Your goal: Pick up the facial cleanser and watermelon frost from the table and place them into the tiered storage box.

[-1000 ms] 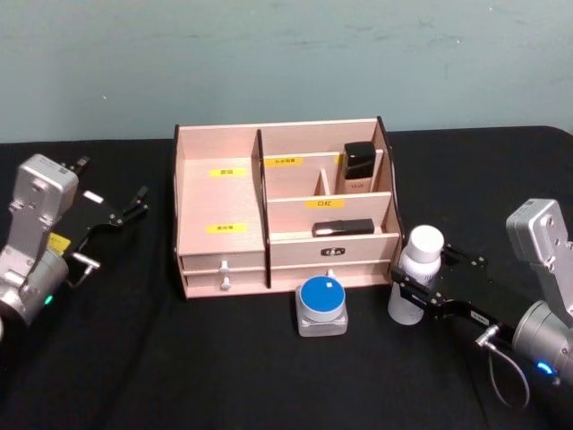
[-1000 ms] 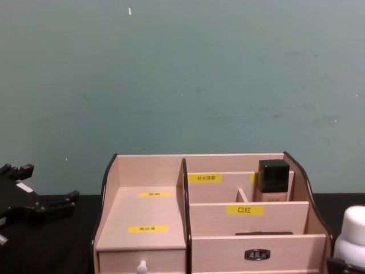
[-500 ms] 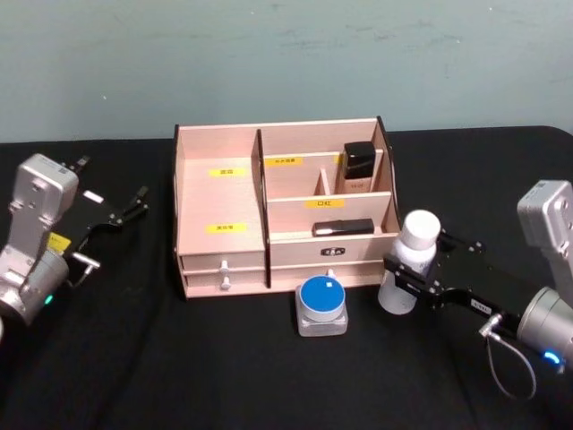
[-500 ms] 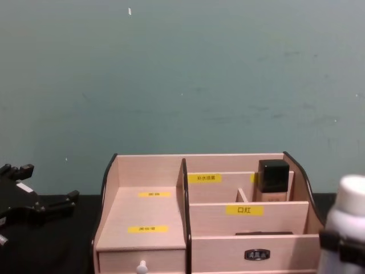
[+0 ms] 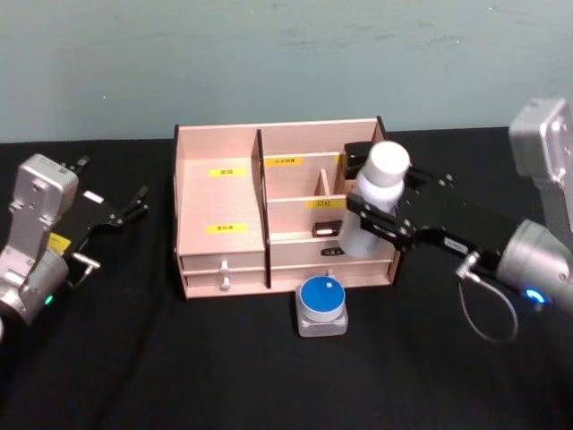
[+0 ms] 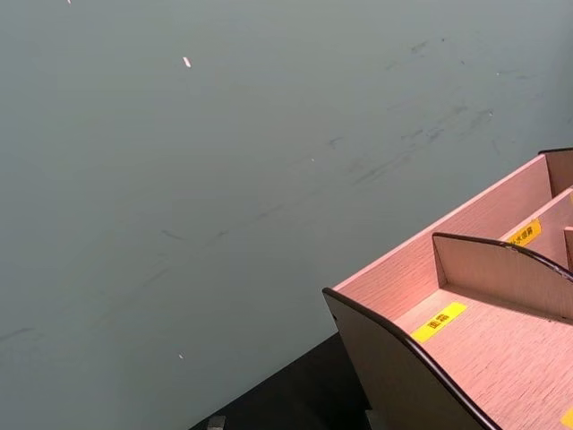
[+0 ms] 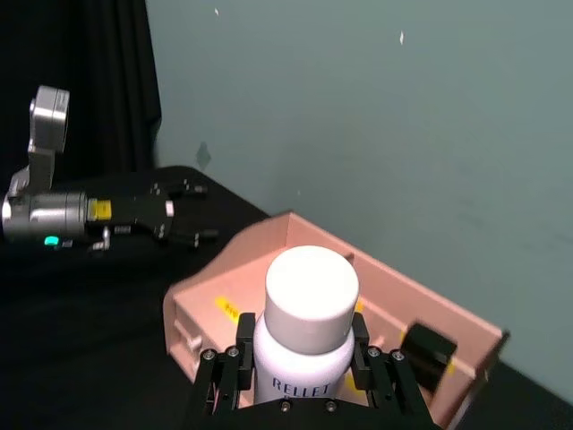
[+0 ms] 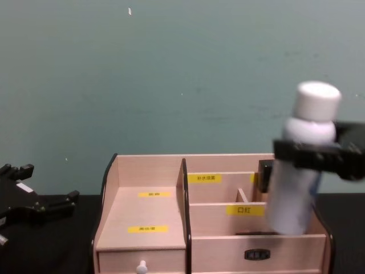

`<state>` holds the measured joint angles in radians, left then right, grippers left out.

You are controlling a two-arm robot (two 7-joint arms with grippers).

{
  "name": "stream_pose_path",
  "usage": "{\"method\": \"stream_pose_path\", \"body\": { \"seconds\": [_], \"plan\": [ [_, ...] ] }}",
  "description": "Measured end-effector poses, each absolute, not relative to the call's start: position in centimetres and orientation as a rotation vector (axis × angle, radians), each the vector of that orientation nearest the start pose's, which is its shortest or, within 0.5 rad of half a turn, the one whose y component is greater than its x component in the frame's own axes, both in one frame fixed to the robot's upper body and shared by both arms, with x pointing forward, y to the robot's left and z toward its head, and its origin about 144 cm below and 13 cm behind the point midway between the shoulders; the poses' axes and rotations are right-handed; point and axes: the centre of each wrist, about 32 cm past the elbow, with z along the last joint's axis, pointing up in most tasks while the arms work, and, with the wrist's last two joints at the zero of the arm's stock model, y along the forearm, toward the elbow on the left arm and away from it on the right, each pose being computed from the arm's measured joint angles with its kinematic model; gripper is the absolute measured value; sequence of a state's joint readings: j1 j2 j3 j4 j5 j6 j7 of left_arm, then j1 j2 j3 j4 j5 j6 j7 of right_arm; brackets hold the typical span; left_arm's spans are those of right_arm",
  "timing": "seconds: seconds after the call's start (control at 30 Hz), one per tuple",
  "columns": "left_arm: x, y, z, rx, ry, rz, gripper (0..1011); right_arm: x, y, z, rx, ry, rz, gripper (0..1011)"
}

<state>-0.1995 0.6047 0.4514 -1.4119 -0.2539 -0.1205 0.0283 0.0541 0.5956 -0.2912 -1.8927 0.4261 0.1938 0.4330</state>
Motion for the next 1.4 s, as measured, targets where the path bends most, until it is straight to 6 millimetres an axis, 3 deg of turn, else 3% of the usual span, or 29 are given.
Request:
{"method": "stream_pose_path", "body": {
  "seconds": [0.4,0.63,0.97,1.4],
  "plan": [
    [48.9,31.0,114.0,0.304,-0.285,1.248,1010,49.6,-23.4,124.8,-0.122,-0.103,-0.728,607],
    [48.9,31.0,114.0,0.305,-0.285,1.248,1010,51.9,-22.6,124.6,-0.125,-0.117,-0.744,607],
    [48.9,31.0,114.0,0.304,-0.285,1.248,1010,53.9,-22.1,124.0,-0.136,-0.109,-0.761,607],
    [48.9,31.0,114.0,0.304,-0.285,1.248,1010,55.0,-21.6,123.5,-0.153,-0.106,-0.763,607]
  ]
}}
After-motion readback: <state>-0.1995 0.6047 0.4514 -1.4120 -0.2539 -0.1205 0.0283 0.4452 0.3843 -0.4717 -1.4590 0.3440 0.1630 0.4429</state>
